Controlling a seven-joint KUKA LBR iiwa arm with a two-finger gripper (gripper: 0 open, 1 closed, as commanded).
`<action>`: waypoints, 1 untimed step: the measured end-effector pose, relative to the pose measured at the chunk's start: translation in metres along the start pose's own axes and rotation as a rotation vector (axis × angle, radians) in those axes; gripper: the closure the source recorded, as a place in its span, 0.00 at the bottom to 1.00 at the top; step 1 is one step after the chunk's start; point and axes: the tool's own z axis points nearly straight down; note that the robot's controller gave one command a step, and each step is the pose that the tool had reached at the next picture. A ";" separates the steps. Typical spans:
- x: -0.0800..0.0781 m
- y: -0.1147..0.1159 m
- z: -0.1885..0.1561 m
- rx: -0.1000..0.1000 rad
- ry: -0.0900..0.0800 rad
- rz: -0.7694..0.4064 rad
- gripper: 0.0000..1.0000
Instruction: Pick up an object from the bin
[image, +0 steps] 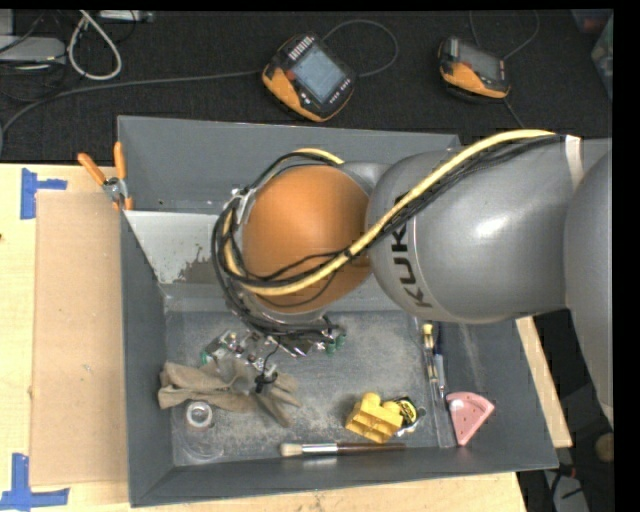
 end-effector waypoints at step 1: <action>-0.002 -0.006 0.017 -0.005 0.007 -0.007 1.00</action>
Offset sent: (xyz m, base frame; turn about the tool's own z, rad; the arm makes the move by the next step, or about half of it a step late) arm -0.0180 -0.0181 -0.0628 -0.2673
